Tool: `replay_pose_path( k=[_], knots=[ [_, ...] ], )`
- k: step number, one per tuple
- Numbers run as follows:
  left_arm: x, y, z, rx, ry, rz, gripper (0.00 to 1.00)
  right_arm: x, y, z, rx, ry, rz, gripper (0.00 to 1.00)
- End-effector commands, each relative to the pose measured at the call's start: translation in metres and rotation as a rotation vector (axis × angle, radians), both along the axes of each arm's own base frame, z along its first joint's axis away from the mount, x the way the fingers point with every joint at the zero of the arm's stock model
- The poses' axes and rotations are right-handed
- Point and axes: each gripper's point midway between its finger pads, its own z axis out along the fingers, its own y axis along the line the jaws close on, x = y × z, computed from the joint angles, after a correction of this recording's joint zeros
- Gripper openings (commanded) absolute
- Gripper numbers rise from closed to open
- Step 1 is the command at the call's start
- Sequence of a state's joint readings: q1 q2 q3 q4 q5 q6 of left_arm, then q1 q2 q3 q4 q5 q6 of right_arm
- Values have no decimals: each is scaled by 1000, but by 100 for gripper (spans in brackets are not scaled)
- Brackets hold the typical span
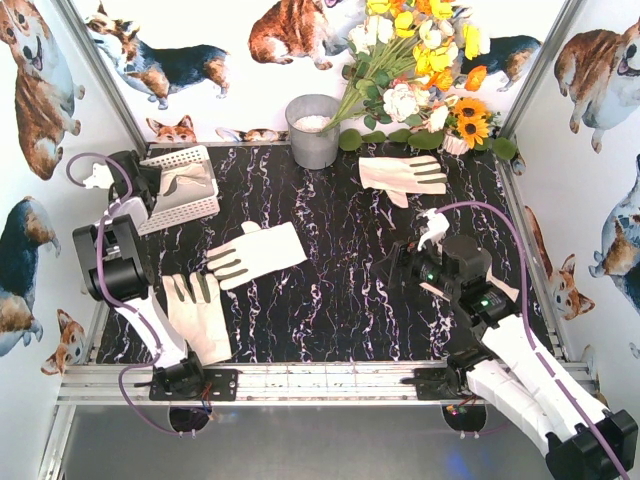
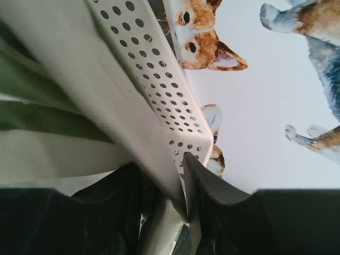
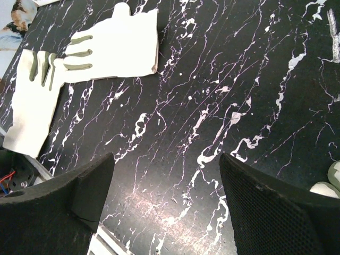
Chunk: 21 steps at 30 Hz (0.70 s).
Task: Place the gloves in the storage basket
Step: Place the glove in the bin.
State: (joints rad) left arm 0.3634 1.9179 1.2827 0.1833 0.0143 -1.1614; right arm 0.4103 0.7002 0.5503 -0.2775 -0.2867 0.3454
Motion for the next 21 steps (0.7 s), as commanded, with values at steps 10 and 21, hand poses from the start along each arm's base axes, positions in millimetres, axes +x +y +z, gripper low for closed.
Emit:
replay_pose_path(
  k=[10,21],
  knots=[
    [26,13,-13,-11,-77,-6,0,8,11,26,35,-94,59,82],
    [9,7,-41,-53,48,-4,42,8,12,26,38,-95,60,82]
  ],
)
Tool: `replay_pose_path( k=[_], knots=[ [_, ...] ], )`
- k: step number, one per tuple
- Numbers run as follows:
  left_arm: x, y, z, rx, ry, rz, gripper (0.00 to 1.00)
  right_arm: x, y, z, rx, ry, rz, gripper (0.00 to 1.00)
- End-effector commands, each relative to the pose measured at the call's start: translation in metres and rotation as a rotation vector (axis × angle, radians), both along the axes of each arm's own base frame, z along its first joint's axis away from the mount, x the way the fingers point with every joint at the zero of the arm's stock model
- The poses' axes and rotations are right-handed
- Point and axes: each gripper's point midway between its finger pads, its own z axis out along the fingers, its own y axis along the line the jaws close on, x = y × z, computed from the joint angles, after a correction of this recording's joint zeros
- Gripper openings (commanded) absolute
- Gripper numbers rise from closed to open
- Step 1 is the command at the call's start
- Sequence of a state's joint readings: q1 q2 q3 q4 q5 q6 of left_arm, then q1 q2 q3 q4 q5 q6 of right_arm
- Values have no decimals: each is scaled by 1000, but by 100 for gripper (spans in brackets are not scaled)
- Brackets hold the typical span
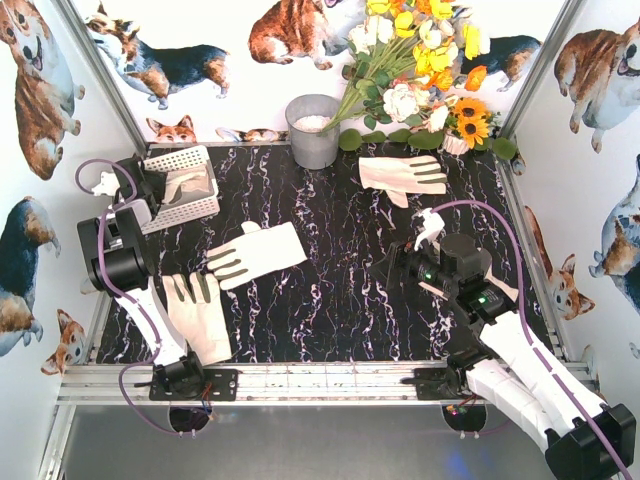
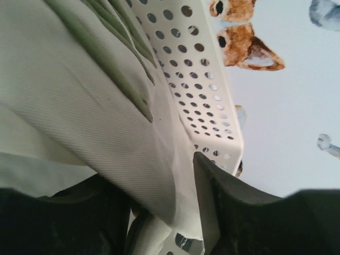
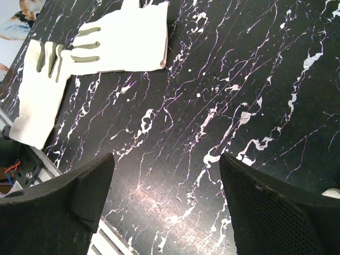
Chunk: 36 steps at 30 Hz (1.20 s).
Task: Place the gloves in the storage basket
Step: Place the glove in the bin.
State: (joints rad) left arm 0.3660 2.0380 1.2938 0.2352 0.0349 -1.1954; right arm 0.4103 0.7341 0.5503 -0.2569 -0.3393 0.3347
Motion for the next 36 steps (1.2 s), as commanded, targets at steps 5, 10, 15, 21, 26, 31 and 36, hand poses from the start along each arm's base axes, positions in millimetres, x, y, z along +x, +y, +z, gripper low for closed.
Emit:
replay_pose_path(
  k=[5,10,15,21,26,31,36],
  knots=[
    [-5,7,10,46,68,-25,61,9,4,30,38,-108,10,82],
    [-20,10,11,68,146,-7,88,9,5,31,44,-113,11,82],
    [-42,19,18,103,235,56,100,10,3,32,38,-117,1,82],
    [-67,27,34,134,292,131,100,12,-3,37,22,-139,-24,82],
    [-76,26,43,134,303,138,100,12,-3,40,23,-150,-25,82],
    [-79,15,64,206,260,37,100,10,-4,40,22,-148,-29,82],
    [-85,-22,121,418,104,-216,100,15,-16,52,28,-143,-123,81]
  ],
)
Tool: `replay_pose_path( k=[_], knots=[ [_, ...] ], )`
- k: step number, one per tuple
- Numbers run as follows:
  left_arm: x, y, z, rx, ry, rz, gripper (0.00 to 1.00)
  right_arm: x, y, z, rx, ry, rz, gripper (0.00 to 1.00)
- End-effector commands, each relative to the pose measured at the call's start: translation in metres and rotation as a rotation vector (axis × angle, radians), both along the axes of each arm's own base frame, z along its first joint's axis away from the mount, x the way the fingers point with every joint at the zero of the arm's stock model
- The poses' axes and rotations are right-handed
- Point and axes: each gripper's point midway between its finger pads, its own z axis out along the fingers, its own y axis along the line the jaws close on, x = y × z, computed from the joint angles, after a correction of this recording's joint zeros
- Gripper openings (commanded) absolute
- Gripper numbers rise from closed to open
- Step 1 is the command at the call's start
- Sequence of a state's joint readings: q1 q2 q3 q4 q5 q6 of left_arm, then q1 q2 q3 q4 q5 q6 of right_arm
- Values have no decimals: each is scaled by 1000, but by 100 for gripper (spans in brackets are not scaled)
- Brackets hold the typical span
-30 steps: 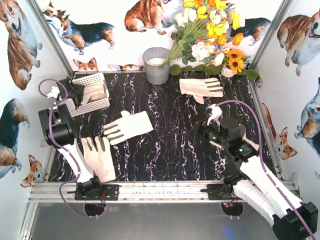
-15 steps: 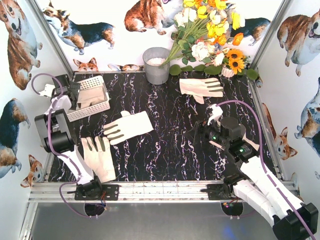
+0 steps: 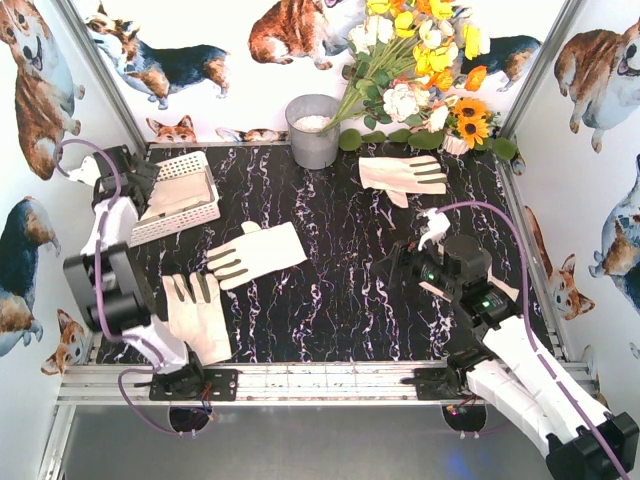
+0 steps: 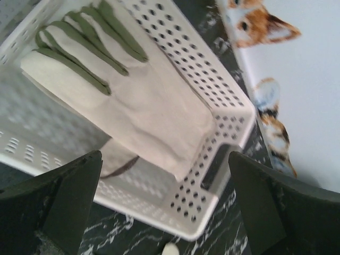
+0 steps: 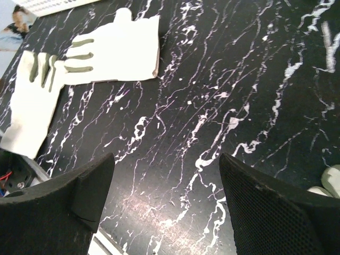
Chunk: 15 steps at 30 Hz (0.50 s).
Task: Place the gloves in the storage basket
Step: Place the glove in the bin.
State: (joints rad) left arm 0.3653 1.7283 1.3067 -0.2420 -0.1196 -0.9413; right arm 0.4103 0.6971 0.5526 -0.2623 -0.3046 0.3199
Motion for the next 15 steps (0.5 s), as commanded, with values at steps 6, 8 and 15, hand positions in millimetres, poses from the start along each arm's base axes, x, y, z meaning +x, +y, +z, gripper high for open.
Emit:
replay_pose_path(
  k=[6,8,15],
  knots=[
    [-52,-94,61,322,89,-621,100,20,-25,62,67,-78,-224,80],
    [-75,-119,48,343,177,-715,100,22,-24,56,45,-40,-221,79],
    [-134,-195,16,294,171,-888,100,22,11,36,-11,104,-8,76]
  ],
)
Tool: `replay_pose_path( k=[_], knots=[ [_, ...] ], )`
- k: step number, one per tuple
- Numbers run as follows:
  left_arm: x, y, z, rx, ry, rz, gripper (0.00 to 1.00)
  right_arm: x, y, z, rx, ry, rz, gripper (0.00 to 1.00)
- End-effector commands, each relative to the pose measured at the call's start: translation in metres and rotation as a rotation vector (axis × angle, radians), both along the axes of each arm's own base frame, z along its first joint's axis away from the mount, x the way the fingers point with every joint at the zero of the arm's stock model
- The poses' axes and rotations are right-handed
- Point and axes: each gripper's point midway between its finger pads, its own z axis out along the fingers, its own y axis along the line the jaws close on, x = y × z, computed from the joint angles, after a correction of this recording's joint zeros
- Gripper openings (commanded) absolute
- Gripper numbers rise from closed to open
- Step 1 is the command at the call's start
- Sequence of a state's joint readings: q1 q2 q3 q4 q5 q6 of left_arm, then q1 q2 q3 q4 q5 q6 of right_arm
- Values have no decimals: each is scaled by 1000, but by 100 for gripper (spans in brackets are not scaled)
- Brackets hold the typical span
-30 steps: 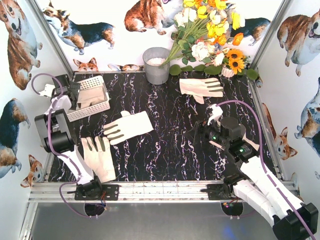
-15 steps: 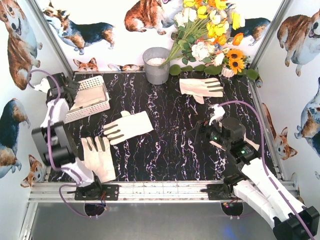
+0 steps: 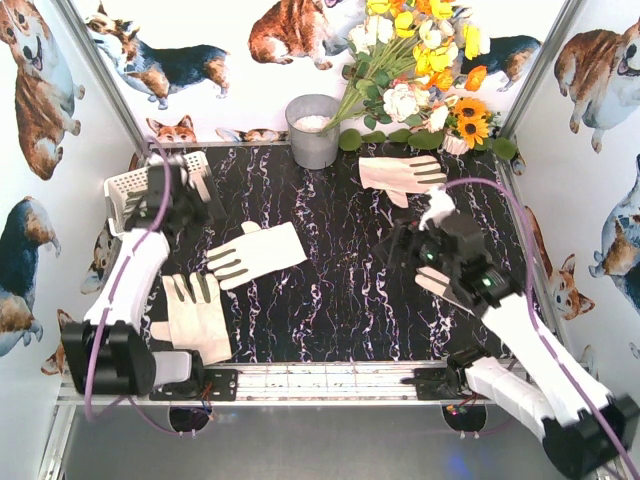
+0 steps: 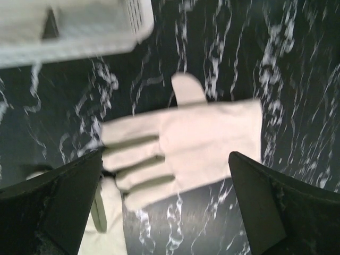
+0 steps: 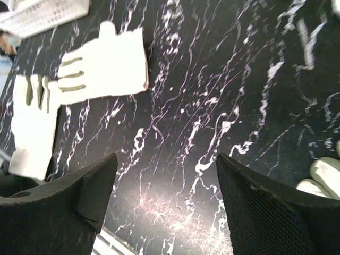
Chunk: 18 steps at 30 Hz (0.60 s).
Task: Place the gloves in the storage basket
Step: Place the glove in the bin, then move the glove to the center of the board.
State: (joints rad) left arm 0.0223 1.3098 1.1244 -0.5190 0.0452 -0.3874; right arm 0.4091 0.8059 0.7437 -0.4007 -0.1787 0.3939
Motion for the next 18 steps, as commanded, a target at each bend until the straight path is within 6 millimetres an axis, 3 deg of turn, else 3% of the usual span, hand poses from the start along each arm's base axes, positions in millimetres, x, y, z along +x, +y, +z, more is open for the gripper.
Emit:
replay_pose_path(
  k=[1,4,9,14,18],
  knots=[
    [-41,-20,-22,-10,40,-79,100,3,29,4,13,50,167,76],
    [-48,-20,-27,16,0,-109,100,13,47,-3,41,111,223,75],
    [-47,-28,-51,35,46,-171,100,35,70,-35,26,258,213,69],
    [-14,-56,-63,-8,34,-200,93,42,93,-52,55,357,208,65],
    [11,-72,-89,-15,115,-242,81,38,100,-56,65,392,222,58]
  ],
)
